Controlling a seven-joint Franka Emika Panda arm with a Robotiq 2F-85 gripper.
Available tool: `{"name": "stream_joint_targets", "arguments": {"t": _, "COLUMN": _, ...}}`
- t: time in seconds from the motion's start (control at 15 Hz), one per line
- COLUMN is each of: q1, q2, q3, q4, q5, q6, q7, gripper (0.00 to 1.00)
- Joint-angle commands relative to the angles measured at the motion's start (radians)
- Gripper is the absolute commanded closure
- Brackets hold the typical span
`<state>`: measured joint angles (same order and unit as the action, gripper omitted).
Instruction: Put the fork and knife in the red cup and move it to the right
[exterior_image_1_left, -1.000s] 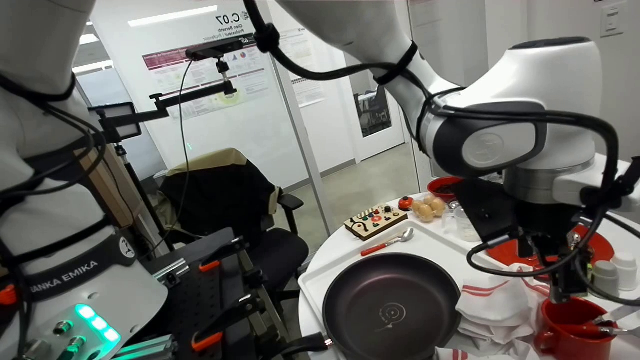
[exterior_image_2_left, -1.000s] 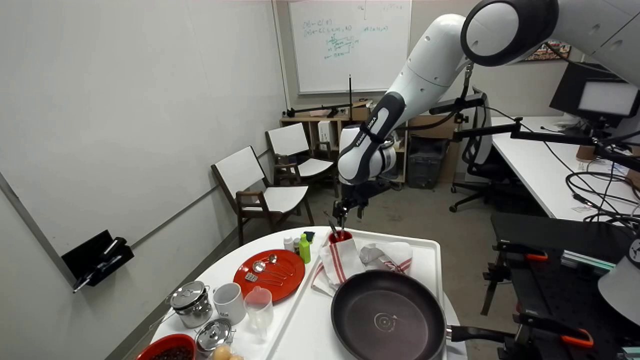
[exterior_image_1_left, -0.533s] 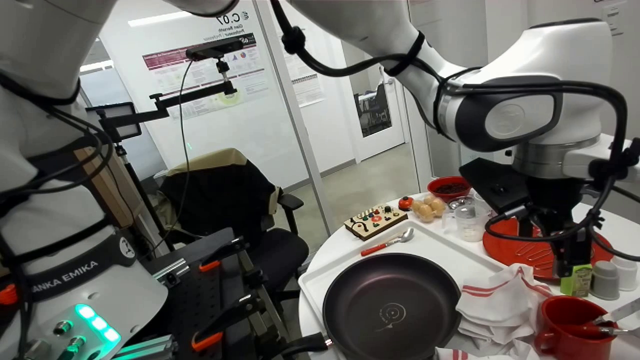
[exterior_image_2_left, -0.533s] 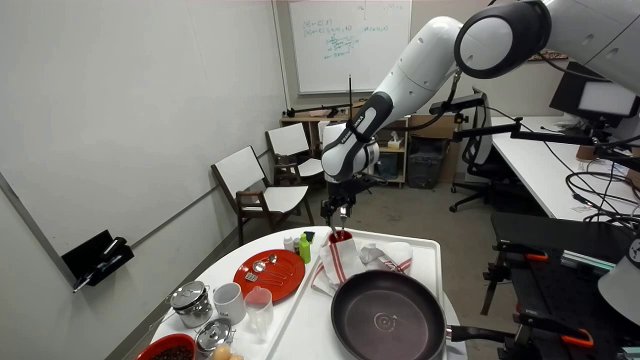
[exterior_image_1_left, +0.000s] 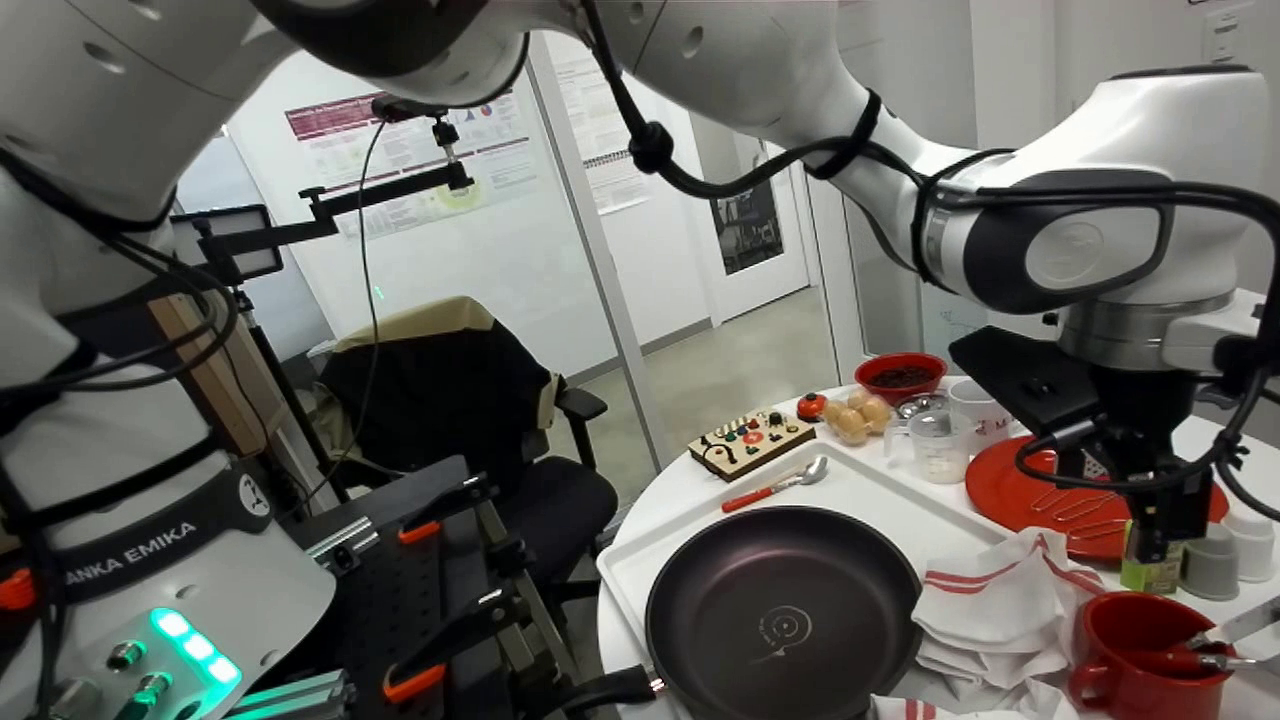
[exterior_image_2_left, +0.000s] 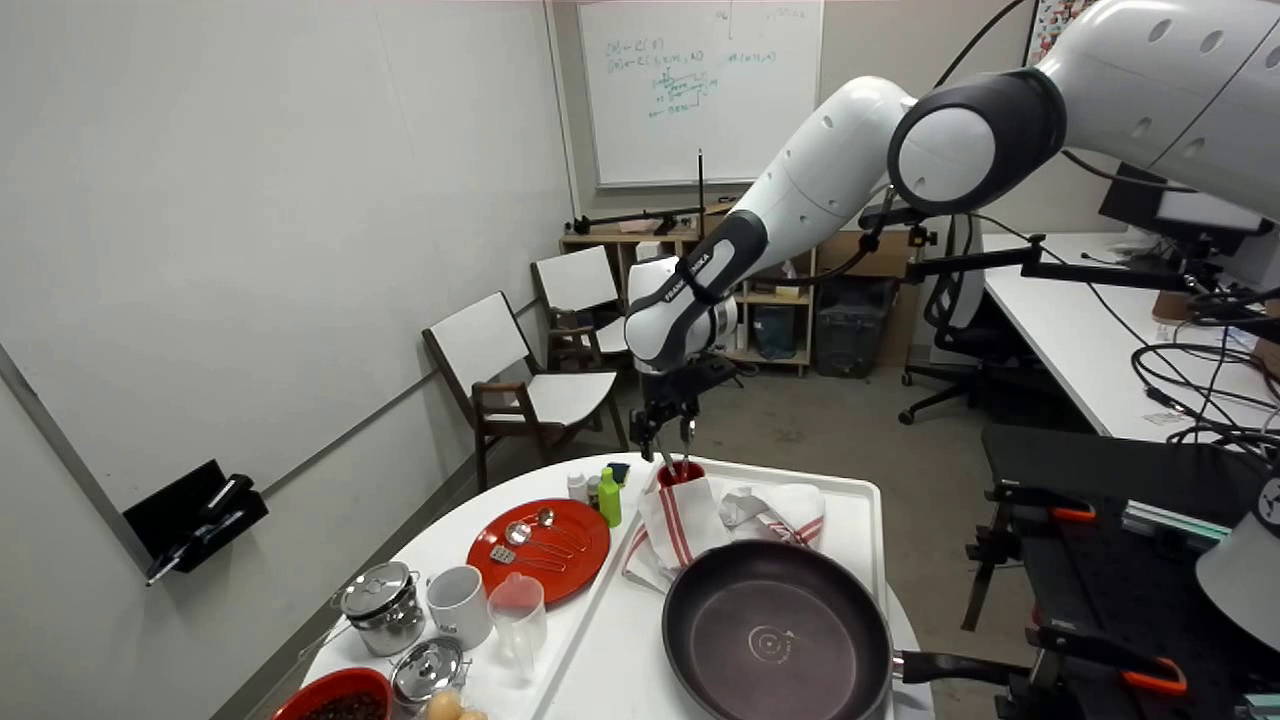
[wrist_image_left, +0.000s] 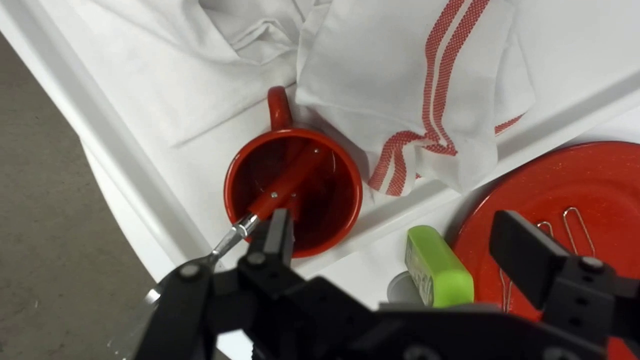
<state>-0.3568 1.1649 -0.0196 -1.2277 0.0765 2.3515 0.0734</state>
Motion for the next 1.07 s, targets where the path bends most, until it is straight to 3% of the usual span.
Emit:
{"name": "stream_joint_targets", "arguments": {"t": 0.0, "q1": -0.004, "q2": 0.093, "q3": -0.018, "q4": 0.154, "q5": 0.037, "q6": -0.08, "q7": -0.014, "gripper": 0.0}}
{"name": "stream_joint_targets", "arguments": {"t": 1.0, "q1": -0.007, "q2": 0.311, "q3": 0.001, "q4": 0.443, "q5": 0.039, "q6": -0.155, "q7": -0.024, "gripper": 0.0}}
